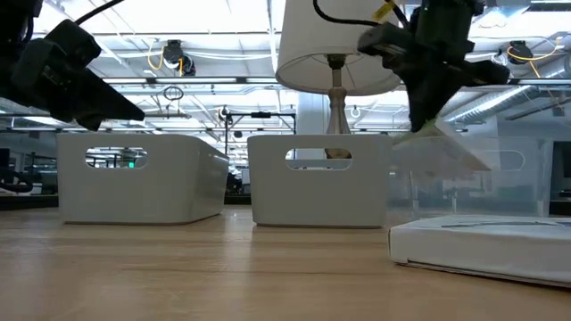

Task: Pick and place items into bin
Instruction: Put the top white card reader box into the transparent bin

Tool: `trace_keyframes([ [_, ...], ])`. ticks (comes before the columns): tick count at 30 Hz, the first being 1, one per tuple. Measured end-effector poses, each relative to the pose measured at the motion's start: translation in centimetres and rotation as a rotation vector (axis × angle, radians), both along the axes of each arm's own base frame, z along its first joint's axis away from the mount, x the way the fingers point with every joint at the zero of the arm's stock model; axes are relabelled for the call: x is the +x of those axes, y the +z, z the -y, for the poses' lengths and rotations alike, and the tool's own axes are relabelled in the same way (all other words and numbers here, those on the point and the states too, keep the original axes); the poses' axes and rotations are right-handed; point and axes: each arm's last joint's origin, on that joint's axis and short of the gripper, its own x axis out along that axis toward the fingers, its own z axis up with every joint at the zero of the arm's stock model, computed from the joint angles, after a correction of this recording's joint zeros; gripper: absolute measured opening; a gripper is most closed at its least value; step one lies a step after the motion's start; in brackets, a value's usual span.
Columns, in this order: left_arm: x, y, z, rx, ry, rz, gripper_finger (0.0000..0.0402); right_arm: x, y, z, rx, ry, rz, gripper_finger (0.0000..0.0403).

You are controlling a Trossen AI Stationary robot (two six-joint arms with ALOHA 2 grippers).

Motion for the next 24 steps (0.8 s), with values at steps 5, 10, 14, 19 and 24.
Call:
trace_keyframes([
  [5,0.0,0.0,0.0,-0.007,-0.001,0.001,0.0031,-0.4,-1.1,0.8,0.009,-0.065,-0.032,0.0000],
  [10,0.0,0.0,0.0,-0.003,-0.002,0.000,0.0031,-0.5,-2.6,0.8,0.065,-0.099,-0.015,0.0000],
  [14,0.0,0.0,0.0,0.001,-0.003,-0.001,0.0031,-0.7,-3.0,0.8,0.063,-0.099,-0.025,0.0000],
  [19,0.0,0.0,0.0,0.011,-0.005,-0.003,0.0031,-0.4,-3.0,0.8,0.056,-0.047,-0.003,0.0003],
  [24,0.0,0.0,0.0,0.007,-0.005,-0.002,0.0031,-0.3,-3.0,0.7,0.058,-0.037,0.014,0.0024],
])
